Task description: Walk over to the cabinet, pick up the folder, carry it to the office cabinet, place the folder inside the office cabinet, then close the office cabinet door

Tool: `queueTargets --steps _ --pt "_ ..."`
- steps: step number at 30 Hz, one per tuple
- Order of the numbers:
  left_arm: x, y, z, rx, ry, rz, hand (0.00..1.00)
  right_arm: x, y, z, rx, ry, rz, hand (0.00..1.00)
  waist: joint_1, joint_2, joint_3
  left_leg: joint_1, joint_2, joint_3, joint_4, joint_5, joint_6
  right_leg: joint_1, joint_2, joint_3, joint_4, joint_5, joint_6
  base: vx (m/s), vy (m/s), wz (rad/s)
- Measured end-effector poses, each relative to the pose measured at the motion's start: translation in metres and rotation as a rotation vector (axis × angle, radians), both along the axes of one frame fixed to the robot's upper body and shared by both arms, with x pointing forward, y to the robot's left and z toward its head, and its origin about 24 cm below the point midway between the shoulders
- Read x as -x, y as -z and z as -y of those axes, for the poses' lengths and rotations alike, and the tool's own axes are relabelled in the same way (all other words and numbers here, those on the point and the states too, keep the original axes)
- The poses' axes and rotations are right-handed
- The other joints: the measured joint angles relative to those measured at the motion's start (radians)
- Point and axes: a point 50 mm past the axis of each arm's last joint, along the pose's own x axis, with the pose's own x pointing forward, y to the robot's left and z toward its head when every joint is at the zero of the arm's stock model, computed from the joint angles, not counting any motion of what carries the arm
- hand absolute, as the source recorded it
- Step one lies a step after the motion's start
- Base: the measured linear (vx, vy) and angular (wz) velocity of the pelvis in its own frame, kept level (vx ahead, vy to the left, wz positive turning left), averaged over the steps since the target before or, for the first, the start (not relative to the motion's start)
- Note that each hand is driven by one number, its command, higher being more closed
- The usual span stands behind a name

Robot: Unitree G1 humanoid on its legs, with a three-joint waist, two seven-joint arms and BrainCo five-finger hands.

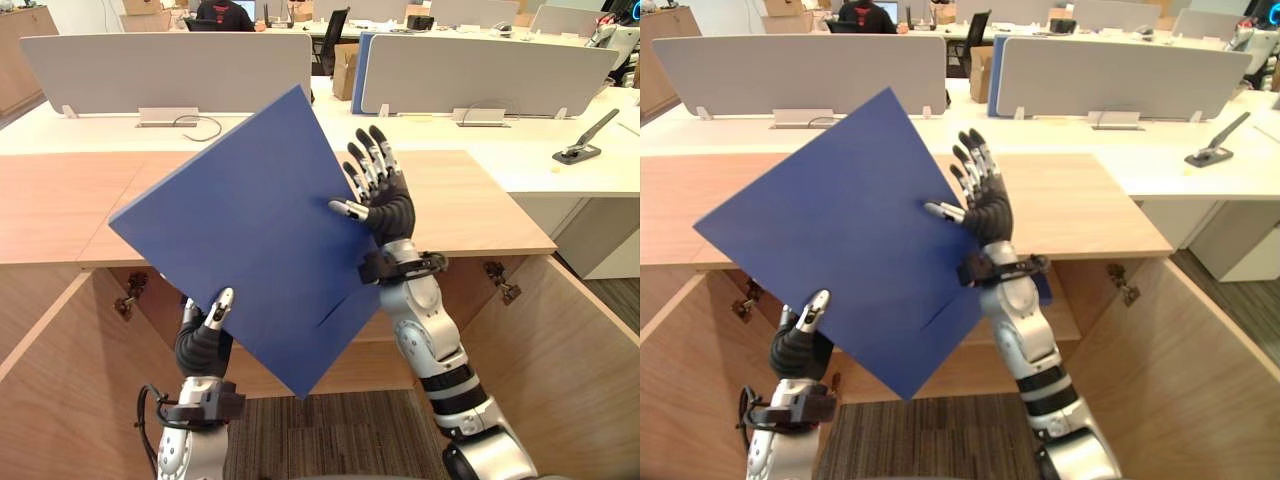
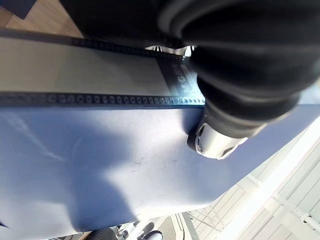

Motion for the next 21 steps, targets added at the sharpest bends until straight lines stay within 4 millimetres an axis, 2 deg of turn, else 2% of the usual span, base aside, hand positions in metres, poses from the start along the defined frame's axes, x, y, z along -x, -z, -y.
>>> queueTargets --steps 5,9,11,13,17,21 --pt "0.001 0.002 -0.003 0.003 -0.001 -0.009 1.00 -0.009 -0.001 -0.008 0.116 -0.063 0.014 0.00 0.002 0.000 0.000 0.000 0.000 -0.002 -0.001 0.004 0.001 -0.002 0.000 -0.001 0.005 0.000 0.000 -0.01 0.006 0.00" --pt "0.005 0.005 -0.005 -0.009 -0.005 -0.032 1.00 -0.015 0.008 -0.010 0.195 -0.113 -0.020 0.00 0.004 0.000 0.000 0.000 0.000 -0.004 -0.004 0.007 0.001 -0.003 0.000 -0.002 0.006 0.000 0.000 0.00 0.000 0.01" --pt "0.007 0.010 -0.006 -0.023 -0.003 -0.059 1.00 -0.020 0.020 -0.011 0.241 -0.149 -0.070 0.00 0.005 0.000 0.000 -0.001 0.000 -0.008 -0.004 0.010 0.000 -0.007 0.000 -0.007 0.006 0.000 0.000 0.00 0.000 0.05" --pt "0.008 0.018 -0.009 -0.040 0.002 -0.100 1.00 -0.026 0.040 -0.012 0.271 -0.215 -0.181 0.00 0.006 0.000 0.000 -0.005 0.000 -0.014 -0.004 0.013 -0.002 -0.009 0.000 -0.013 0.005 0.000 0.000 0.00 0.000 0.07" --pt "0.013 0.027 -0.013 -0.091 0.020 -0.171 1.00 -0.028 0.070 -0.008 0.387 -0.314 -0.356 0.00 0.006 -0.004 -0.003 -0.023 0.000 -0.030 0.000 0.023 -0.003 -0.020 0.001 -0.028 0.007 0.001 -0.002 0.00 0.002 0.11" --pt "0.015 0.029 -0.015 -0.115 0.033 -0.190 1.00 -0.025 0.080 -0.005 0.428 -0.351 -0.401 0.00 0.010 -0.005 -0.006 -0.023 0.000 -0.033 0.000 0.025 -0.003 -0.019 0.001 -0.030 0.010 0.002 -0.003 0.00 0.001 0.02"
